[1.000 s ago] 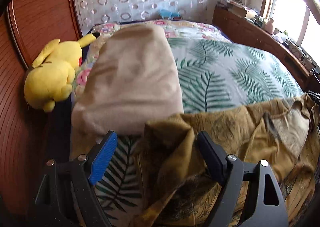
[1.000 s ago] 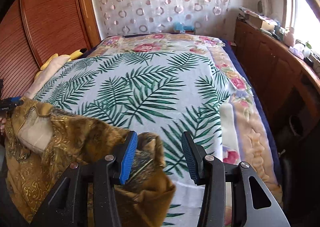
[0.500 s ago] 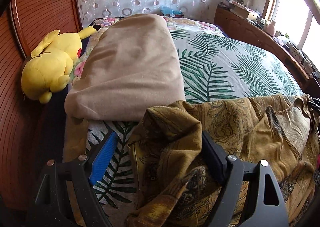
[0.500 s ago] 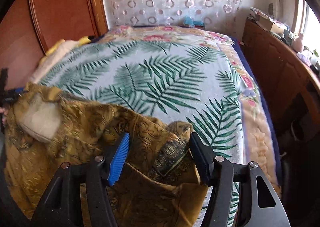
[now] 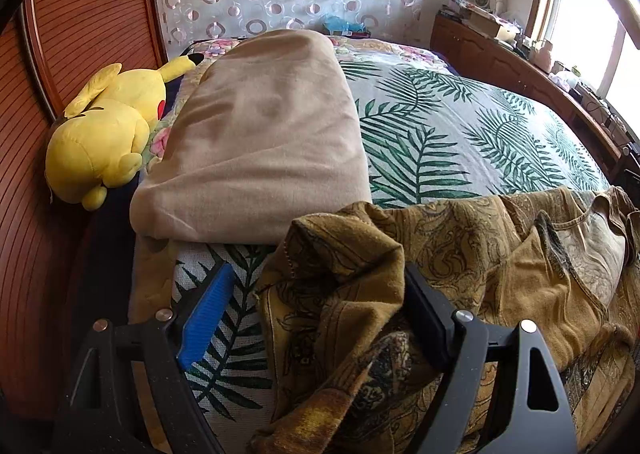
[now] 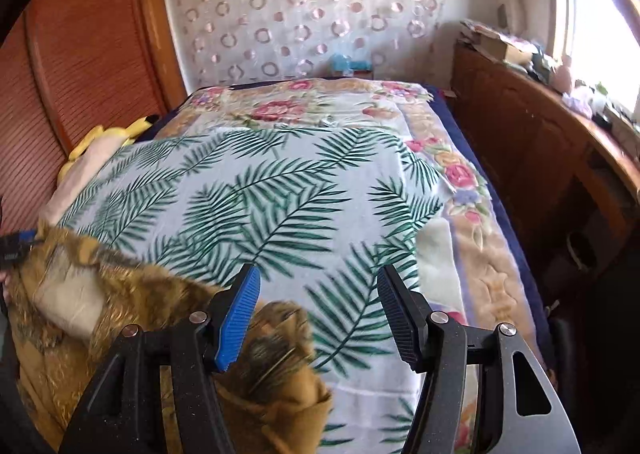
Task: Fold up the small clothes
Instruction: 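Pinch the golden shirt's edge with both grippers, then lift the golden shirt high off the bed with both grippers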
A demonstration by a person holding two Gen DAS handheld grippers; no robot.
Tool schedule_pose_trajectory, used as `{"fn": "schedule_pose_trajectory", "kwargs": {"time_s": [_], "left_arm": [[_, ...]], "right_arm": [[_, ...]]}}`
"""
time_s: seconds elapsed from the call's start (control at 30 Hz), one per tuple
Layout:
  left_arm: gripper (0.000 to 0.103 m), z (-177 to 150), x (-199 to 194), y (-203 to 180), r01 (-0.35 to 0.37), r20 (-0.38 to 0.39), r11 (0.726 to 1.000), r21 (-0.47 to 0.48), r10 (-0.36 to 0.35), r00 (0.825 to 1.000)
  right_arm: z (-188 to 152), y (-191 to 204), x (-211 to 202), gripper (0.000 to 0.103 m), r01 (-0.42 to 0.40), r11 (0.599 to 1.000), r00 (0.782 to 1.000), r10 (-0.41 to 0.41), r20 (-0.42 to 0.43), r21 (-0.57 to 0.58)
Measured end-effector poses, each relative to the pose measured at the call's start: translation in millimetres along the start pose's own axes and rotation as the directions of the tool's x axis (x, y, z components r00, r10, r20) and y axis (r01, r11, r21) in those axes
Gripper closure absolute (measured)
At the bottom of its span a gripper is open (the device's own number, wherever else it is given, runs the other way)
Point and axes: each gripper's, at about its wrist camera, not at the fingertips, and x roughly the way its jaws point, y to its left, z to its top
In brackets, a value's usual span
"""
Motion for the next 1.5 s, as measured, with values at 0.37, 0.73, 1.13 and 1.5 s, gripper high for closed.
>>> {"fn": "schedule_pose_trajectory", "kwargs": {"time_s": [0.37,0.73,1.13,1.5], "left_arm": [[0.044,3,-6,-4,0.062,0.0,0.998,-0.011,-0.062,0.998],[0.084,1,-9,-10,0.106,0.005,0.994,-0.01,-0.106,0.994],[0.09,9,-108,-28,0.183,0.246,0.983,0.022,-0.183,0.952],[0.09,48,-197,-30,0.197,0.411,0.975,0.1,-0.221,0.884]], "right_arm": [[-16,15,32,0.04,-0.084,0.996,0.985,0.084,-0.149,0.008],[-28,28,20,0.089,-0.126,0.988,0.982,0.112,-0.149,-0.089],[-8,44,-92,0.093,-0.138,0.985,0.984,0.148,0.095,-0.102],[22,51,-184,0.094,-0.186,0.966,0.932,0.231,0.279,-0.178]]}}
